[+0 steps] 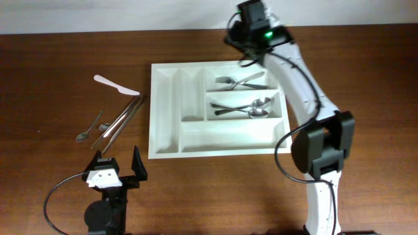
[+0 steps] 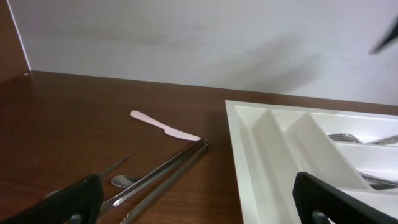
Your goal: Pack container
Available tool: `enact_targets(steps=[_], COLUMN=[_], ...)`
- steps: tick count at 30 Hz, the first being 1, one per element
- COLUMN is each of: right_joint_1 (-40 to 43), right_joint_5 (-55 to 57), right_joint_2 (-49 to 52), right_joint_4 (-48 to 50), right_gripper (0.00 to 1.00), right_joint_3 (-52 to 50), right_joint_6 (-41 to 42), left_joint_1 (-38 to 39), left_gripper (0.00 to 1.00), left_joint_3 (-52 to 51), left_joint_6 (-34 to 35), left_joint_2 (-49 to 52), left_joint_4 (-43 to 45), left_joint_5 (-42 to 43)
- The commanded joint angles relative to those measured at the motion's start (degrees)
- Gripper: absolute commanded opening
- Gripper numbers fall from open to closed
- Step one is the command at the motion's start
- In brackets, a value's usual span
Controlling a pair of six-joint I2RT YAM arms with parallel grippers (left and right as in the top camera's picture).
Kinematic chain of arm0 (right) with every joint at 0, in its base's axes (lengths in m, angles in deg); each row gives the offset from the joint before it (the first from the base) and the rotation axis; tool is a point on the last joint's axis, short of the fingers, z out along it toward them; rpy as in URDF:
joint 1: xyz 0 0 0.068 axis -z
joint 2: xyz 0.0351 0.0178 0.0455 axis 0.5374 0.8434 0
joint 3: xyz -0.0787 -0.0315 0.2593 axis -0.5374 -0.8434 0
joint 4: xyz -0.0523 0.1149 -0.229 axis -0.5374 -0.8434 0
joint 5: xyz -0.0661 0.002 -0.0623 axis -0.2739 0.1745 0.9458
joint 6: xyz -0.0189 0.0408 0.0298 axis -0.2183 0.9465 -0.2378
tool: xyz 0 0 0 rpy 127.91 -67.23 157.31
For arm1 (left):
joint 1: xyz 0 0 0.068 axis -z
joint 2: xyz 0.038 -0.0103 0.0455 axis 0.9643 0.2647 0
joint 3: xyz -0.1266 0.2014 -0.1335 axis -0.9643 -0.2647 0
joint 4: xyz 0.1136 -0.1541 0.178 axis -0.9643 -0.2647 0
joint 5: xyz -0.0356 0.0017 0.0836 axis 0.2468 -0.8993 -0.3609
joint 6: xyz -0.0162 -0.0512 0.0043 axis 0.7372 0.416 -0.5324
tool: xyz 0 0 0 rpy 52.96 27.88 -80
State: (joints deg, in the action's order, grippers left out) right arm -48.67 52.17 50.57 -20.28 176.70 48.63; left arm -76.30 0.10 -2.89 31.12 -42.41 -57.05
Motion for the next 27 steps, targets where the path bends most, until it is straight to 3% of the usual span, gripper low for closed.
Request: enact_targets(steps=[1,10,21,27], right_joint_1=[5.6,15.2,25.6,30.4], right_joint_5=[3.9,3.9,7.0,-1.1], right_joint_2=[-3.6,-3.6,-3.6,-3.6], right_joint_4=[-8.5,-23.4,-27.4,-27.8], right_gripper=[0.99,0.99,0.99,0.99], right_joint_3=[5.0,6.2,5.9,5.9], right_joint_6=[-26.2,-41.7,-42.6,-42.6], left_joint_1=[-0.3,-0.3,-0.3,-0.3], left_gripper=[0.99,0.99,0.99,0.99], left_joint_3=[-0.3,-0.3,-0.3,-0.3], left_joint_6=[0.3,0.3,0.3,0.3], left_joint_2=[-0.3,-0.3,-0.3,-0.3], left_joint_4=[0.0,0.0,0.0,0.0], left_joint_5=[0.6,0.6,0.6,0.6])
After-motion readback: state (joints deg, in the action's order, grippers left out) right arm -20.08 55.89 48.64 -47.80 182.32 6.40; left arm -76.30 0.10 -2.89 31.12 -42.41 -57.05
